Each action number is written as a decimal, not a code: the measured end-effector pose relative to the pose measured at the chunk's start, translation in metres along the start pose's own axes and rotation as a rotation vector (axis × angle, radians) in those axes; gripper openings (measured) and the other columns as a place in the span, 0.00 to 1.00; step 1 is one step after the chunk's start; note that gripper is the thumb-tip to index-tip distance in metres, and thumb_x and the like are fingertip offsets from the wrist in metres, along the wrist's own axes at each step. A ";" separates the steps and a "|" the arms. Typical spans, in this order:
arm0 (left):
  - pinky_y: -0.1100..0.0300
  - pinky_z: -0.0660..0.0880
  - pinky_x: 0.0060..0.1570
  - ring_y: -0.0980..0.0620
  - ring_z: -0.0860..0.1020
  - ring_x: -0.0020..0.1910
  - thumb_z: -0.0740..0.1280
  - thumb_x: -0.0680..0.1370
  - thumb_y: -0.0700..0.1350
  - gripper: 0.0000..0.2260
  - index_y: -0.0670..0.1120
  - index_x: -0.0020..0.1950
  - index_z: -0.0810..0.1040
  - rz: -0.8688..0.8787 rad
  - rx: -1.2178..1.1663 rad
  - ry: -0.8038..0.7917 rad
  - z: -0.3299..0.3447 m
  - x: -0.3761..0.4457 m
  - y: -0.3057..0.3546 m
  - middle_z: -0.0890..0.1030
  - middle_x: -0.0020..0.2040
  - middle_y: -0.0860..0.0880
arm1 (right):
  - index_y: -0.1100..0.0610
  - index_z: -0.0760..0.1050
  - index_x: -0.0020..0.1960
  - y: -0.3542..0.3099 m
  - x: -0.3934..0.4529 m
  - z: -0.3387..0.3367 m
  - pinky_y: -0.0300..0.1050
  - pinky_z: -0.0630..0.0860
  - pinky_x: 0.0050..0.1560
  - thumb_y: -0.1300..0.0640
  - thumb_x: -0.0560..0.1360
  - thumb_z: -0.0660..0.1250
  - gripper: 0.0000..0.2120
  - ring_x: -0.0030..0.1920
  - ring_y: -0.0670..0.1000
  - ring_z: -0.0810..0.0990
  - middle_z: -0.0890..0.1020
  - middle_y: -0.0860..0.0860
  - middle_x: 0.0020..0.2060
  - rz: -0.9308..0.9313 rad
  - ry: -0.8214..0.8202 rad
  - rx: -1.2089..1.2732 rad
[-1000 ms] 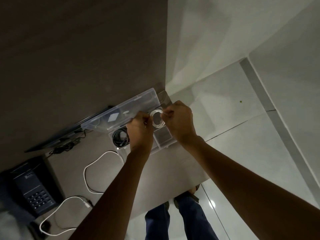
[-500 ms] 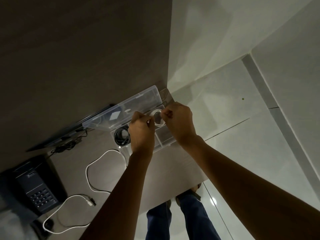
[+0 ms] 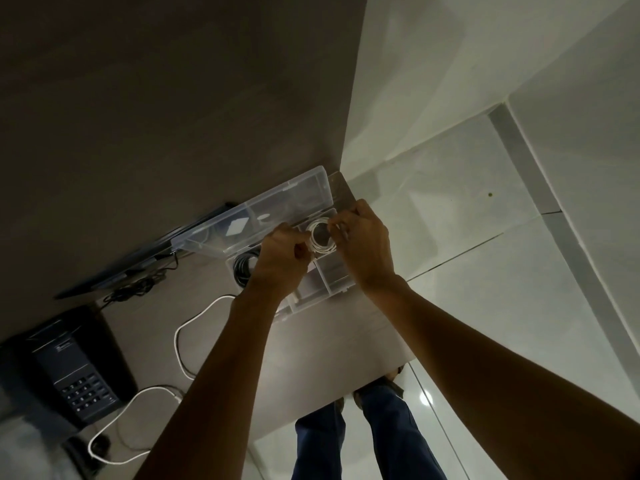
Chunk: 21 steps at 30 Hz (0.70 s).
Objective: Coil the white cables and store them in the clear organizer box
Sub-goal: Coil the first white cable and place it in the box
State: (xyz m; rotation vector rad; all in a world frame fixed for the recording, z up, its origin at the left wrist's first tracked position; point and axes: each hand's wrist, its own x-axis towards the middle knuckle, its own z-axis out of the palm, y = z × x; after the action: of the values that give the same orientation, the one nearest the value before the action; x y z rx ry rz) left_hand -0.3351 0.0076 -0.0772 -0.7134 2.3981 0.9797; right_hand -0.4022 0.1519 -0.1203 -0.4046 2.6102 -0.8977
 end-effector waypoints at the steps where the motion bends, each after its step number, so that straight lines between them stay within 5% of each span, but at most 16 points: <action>1: 0.61 0.74 0.58 0.46 0.81 0.55 0.71 0.82 0.41 0.09 0.36 0.58 0.81 0.009 0.009 0.000 0.000 0.000 0.002 0.83 0.57 0.37 | 0.58 0.85 0.55 0.001 0.000 -0.001 0.37 0.77 0.50 0.53 0.82 0.71 0.09 0.47 0.52 0.84 0.85 0.56 0.53 -0.004 0.004 0.006; 6: 0.60 0.75 0.55 0.47 0.81 0.48 0.71 0.82 0.44 0.12 0.35 0.56 0.83 0.079 0.028 0.064 0.005 0.003 0.009 0.86 0.51 0.38 | 0.57 0.84 0.56 0.007 0.001 -0.004 0.35 0.80 0.51 0.51 0.82 0.71 0.10 0.45 0.46 0.78 0.83 0.53 0.52 0.039 -0.068 0.048; 9: 0.60 0.76 0.50 0.45 0.83 0.44 0.70 0.82 0.43 0.10 0.36 0.52 0.84 0.092 0.075 0.112 0.011 0.004 0.009 0.87 0.46 0.38 | 0.56 0.83 0.59 0.010 0.001 -0.014 0.30 0.73 0.51 0.48 0.81 0.72 0.13 0.48 0.47 0.75 0.79 0.51 0.53 -0.001 -0.184 0.000; 13: 0.52 0.80 0.52 0.45 0.80 0.40 0.68 0.83 0.39 0.09 0.33 0.51 0.83 0.073 0.001 0.195 0.021 0.005 0.009 0.84 0.42 0.37 | 0.53 0.83 0.62 0.013 -0.001 -0.019 0.37 0.72 0.56 0.45 0.80 0.72 0.15 0.52 0.47 0.72 0.79 0.52 0.57 -0.014 -0.238 -0.093; 16: 0.60 0.76 0.51 0.48 0.78 0.43 0.66 0.84 0.41 0.10 0.34 0.55 0.83 0.041 0.013 0.164 0.025 0.004 0.009 0.84 0.46 0.38 | 0.57 0.83 0.58 0.011 -0.003 -0.013 0.34 0.71 0.54 0.49 0.82 0.70 0.12 0.50 0.48 0.74 0.81 0.53 0.54 0.034 -0.172 -0.068; 19: 0.76 0.71 0.36 0.58 0.72 0.33 0.68 0.83 0.42 0.08 0.37 0.51 0.83 0.044 0.054 0.173 0.020 0.003 0.011 0.78 0.37 0.50 | 0.58 0.83 0.55 0.011 -0.003 -0.006 0.23 0.66 0.45 0.52 0.83 0.69 0.10 0.41 0.45 0.74 0.78 0.48 0.47 0.101 -0.111 -0.002; 21: 0.76 0.64 0.29 0.60 0.69 0.33 0.69 0.83 0.44 0.07 0.40 0.54 0.81 0.000 0.098 0.078 0.016 0.004 0.011 0.73 0.37 0.53 | 0.58 0.84 0.54 0.009 -0.002 -0.005 0.21 0.64 0.40 0.52 0.83 0.70 0.09 0.38 0.42 0.74 0.79 0.46 0.46 0.127 -0.078 0.024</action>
State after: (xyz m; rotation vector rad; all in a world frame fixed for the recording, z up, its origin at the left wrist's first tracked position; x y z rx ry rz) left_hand -0.3417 0.0246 -0.0844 -0.7285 2.4945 0.8418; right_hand -0.4041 0.1616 -0.1220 -0.2586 2.5196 -0.8524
